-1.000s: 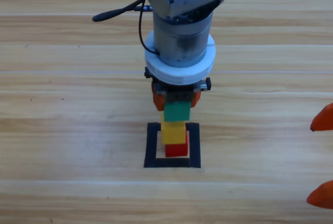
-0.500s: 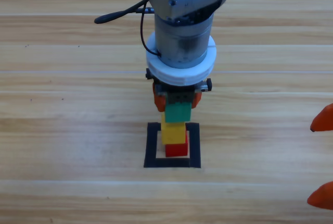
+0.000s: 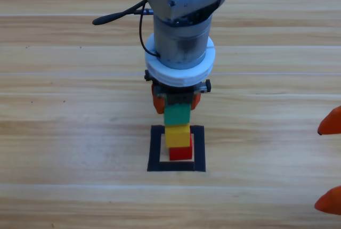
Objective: Stack the blocks in the rectangular block: red at the bottom, yellow in the middle, green on top
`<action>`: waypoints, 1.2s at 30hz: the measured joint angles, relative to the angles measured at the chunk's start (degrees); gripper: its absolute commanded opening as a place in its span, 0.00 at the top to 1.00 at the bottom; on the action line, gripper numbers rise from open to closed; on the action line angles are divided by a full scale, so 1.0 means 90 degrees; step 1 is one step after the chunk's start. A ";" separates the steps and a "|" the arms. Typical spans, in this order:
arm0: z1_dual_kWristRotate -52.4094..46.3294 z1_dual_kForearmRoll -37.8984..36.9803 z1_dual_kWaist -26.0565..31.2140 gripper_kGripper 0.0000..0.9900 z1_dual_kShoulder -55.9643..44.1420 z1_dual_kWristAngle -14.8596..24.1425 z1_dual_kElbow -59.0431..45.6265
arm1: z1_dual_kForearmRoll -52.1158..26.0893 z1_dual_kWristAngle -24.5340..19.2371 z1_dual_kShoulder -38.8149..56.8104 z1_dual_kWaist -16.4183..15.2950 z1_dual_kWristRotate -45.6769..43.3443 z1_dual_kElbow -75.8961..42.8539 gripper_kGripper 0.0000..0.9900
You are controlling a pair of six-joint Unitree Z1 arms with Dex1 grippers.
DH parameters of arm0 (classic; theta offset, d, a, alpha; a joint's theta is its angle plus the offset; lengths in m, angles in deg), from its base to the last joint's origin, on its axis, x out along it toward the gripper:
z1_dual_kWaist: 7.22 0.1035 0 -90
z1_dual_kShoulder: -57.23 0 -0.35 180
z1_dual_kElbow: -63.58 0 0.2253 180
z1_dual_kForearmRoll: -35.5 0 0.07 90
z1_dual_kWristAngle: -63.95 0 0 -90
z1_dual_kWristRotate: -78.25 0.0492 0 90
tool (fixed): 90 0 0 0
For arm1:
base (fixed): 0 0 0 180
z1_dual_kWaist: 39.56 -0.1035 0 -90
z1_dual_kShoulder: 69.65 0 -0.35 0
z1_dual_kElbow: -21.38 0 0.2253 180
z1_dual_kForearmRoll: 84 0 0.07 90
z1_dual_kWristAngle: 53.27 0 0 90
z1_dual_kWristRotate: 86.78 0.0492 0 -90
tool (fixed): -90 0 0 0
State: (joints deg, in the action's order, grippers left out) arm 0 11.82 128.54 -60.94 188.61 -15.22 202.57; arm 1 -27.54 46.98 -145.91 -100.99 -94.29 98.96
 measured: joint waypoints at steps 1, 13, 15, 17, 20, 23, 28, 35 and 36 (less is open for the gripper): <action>0.0000 0.0000 0.0000 1.00 0.0000 0.0000 0.0000 | 0.0000 0.0000 0.0000 0.0000 0.0000 0.0000 0.00; 0.0000 -0.0056 0.0000 1.00 0.0000 -0.0067 -0.0187 | 0.0024 0.0032 0.0000 0.0000 0.0000 0.0001 0.00; 0.0000 -0.0064 0.0000 1.00 0.0000 -0.0073 -0.0195 | 0.0033 0.0036 0.0000 0.0000 0.0000 0.0003 0.00; 0.0000 -0.0066 0.0000 1.00 0.0000 -0.0074 -0.0195 | 0.0042 0.0039 0.0000 0.0000 0.0000 0.0006 0.00; 0.0000 -0.0070 0.0000 1.00 0.0000 -0.0074 -0.0195 | 0.0042 0.0039 0.0000 0.0000 0.0000 0.0006 0.00; 0.0000 -0.0091 0.0000 1.00 0.0000 -0.0074 -0.0195 | 0.0043 0.0039 0.0000 0.0000 0.0000 0.0006 0.00; 0.0000 -0.0137 0.0000 1.00 0.0000 -0.0074 -0.0195 | 0.0103 0.0039 -0.0001 0.0000 0.0000 0.0006 0.00; 0.0000 -0.0175 0.0000 1.00 0.0000 -0.0074 -0.0195 | 0.0111 0.0039 0.0000 0.0000 0.0000 0.0006 0.00; 0.0000 -0.0175 0.0000 0.99 0.0000 -0.0074 -0.0195 | 0.0111 0.0039 0.0000 0.0000 0.0000 0.0006 0.00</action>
State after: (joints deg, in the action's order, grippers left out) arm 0 11.82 126.97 -60.93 188.61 -15.88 200.82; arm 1 -26.54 47.33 -145.91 -100.99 -94.29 99.02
